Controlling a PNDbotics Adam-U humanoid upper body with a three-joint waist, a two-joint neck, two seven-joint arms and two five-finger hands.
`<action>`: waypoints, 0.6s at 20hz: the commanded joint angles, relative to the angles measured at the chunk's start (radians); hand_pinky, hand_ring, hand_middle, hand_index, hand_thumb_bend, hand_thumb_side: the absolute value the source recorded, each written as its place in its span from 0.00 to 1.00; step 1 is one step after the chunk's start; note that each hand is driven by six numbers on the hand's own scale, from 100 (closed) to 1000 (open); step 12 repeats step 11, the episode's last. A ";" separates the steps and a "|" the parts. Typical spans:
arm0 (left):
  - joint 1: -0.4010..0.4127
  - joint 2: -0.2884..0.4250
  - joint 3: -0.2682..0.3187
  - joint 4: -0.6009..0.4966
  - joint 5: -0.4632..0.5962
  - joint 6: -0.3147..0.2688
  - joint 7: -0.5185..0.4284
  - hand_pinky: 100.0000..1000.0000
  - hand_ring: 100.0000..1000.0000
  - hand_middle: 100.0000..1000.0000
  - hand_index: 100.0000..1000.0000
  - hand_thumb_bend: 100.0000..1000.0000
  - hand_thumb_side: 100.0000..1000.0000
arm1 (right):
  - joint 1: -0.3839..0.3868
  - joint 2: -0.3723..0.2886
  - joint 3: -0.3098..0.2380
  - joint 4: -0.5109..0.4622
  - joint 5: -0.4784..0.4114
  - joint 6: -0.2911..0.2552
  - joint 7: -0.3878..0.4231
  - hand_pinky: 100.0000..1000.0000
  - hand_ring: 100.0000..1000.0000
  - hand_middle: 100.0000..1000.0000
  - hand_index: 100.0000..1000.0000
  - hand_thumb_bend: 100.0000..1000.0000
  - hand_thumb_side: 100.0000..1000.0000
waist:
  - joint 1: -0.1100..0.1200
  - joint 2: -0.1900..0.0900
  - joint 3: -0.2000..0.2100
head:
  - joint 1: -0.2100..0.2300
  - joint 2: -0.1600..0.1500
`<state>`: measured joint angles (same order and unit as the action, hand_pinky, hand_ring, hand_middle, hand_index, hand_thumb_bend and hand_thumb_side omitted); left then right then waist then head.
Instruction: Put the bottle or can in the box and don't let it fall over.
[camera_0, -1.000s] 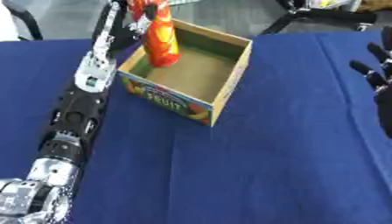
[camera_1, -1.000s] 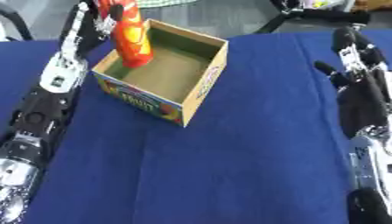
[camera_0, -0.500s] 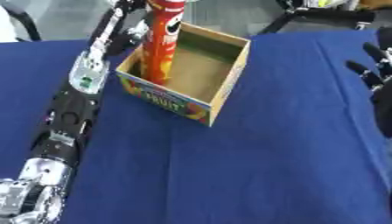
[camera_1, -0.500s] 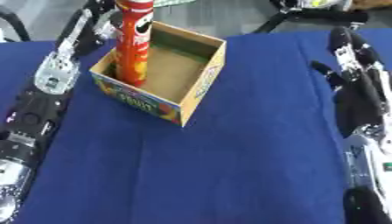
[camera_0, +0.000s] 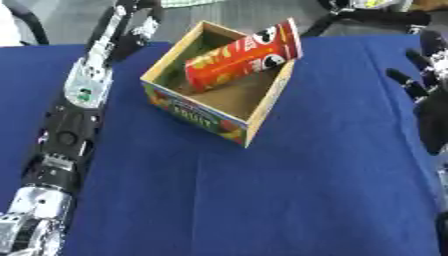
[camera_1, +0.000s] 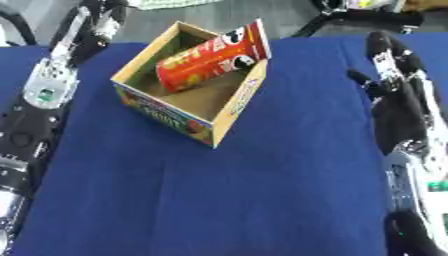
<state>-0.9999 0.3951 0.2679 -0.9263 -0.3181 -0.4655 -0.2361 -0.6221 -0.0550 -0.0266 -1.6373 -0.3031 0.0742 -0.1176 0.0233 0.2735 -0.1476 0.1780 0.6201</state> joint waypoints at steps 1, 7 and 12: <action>0.017 0.034 -0.013 -0.106 0.107 0.053 -0.036 1.00 0.78 0.62 0.88 0.08 0.66 | -0.005 -0.031 -0.014 -0.020 0.004 -0.005 -0.011 0.77 1.00 1.00 0.80 0.31 0.33 | -0.006 -0.040 0.013 | -0.031 0.024; 0.145 0.071 -0.017 -0.308 0.303 0.167 -0.090 1.00 0.73 0.54 0.83 0.04 0.65 | 0.019 -0.071 -0.043 -0.024 0.014 -0.015 -0.039 0.77 1.00 1.00 0.80 0.31 0.34 | -0.023 -0.094 0.069 | -0.100 0.093; 0.236 0.095 -0.005 -0.436 0.434 0.231 -0.102 1.00 0.74 0.57 0.87 0.05 0.65 | 0.037 -0.098 -0.060 -0.025 0.020 -0.019 -0.057 0.77 1.00 1.00 0.80 0.31 0.34 | -0.035 -0.127 0.101 | -0.151 0.123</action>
